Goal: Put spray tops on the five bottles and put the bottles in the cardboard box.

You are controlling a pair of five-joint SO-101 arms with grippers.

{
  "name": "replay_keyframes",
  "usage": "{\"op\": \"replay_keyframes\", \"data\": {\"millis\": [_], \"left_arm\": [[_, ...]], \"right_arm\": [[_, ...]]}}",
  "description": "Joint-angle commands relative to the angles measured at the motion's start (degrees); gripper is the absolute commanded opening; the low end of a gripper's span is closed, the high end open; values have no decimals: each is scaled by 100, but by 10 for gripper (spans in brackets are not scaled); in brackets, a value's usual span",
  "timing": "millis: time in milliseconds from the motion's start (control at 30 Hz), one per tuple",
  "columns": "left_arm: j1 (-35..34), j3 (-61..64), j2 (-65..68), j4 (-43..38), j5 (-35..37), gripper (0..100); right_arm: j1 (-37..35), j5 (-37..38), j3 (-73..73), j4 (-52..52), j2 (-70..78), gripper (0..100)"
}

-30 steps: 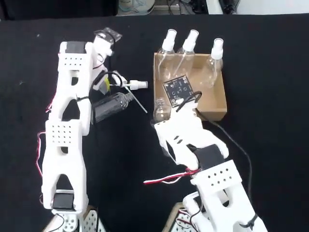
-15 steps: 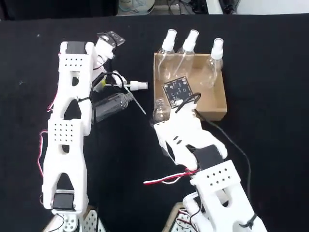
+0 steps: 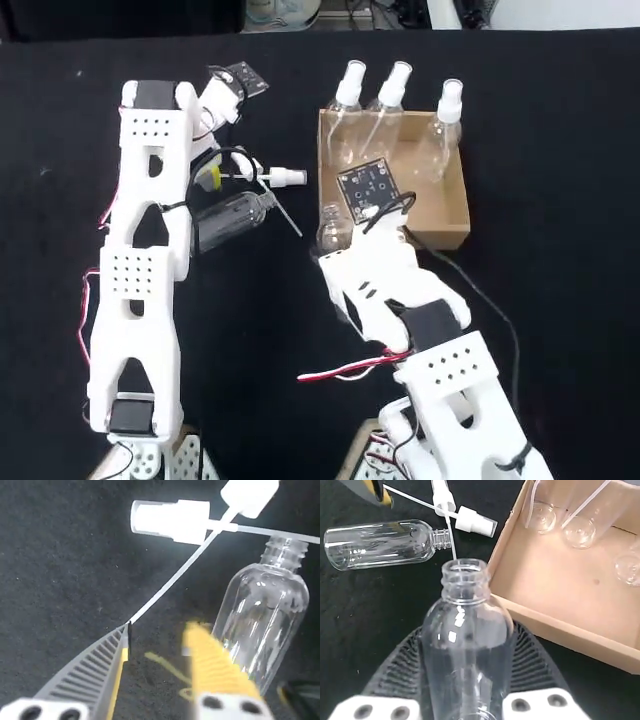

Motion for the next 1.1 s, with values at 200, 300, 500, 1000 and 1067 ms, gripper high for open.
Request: {"op": "replay_keyframes", "data": {"millis": [200, 300, 500, 1000, 1067], "left_arm": [[-57, 453, -79, -1011, -62, 218], [-75, 620, -79, -1231, -62, 220], [-75, 752, 123, -1266, -369, 217], [-57, 743, -202, -334, -422, 30], [-48, 743, -281, -88, -431, 30]], "right_arm": [[26, -26, -13, -149, -189, 18], [26, -26, -13, -149, -189, 18], [26, -26, -13, -149, -189, 18], [26, -26, -13, -149, -189, 18], [26, -26, -13, -149, -189, 18]]}}
